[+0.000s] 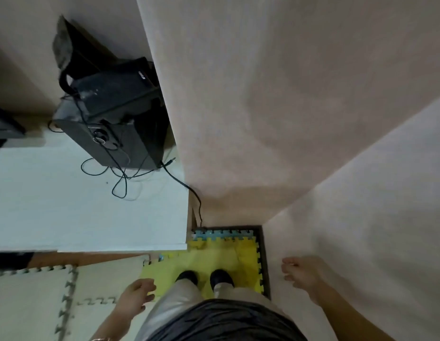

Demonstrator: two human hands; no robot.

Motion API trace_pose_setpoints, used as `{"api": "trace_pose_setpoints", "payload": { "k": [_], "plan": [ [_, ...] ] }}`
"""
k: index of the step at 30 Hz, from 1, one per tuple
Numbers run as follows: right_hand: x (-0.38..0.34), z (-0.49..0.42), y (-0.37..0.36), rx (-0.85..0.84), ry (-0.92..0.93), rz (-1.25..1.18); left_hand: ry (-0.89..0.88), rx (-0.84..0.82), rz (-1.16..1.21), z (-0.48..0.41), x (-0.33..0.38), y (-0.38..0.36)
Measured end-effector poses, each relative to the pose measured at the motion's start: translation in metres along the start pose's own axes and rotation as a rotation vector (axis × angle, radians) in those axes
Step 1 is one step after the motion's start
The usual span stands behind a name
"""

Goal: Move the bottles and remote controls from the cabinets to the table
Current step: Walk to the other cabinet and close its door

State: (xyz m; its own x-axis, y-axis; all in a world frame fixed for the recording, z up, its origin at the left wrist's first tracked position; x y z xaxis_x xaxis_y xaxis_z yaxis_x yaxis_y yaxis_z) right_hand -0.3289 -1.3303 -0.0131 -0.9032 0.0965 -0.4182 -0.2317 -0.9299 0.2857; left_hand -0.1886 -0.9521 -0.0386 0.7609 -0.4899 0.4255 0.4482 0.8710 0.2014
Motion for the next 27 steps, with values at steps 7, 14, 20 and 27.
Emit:
{"api": "trace_pose_setpoints", "payload": {
  "k": [7,14,20,27],
  "plan": [
    [-0.023,-0.001,0.014,-0.082,0.094,0.218,0.002,0.076,0.048,0.035,-0.026,-0.018],
    [-0.161,0.04,-0.01,-0.141,0.6,0.329,-0.517,0.236,-0.03,0.095,0.097,0.017],
    [-0.306,0.21,0.0,-0.158,1.248,0.28,-1.191,0.389,-0.091,0.264,0.247,0.052],
    [-0.384,0.44,0.047,0.088,1.982,0.168,-1.889,0.512,-0.015,0.463,0.336,0.076]
  ]
}}
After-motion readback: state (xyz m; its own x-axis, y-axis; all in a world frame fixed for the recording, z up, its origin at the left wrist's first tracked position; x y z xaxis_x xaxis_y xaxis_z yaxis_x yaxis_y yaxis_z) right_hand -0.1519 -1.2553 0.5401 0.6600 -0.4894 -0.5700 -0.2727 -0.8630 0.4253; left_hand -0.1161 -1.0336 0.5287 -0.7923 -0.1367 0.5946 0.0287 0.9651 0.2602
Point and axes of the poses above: each hand's wrist, its own z-axis away from the middle knuckle, its own y-axis out of the back of the hand, x = y × z, the point moved 6 cm from there along -z, towards the middle knuckle, and after that the axes turned 5 degrees about -x, right-handed, at the moved point
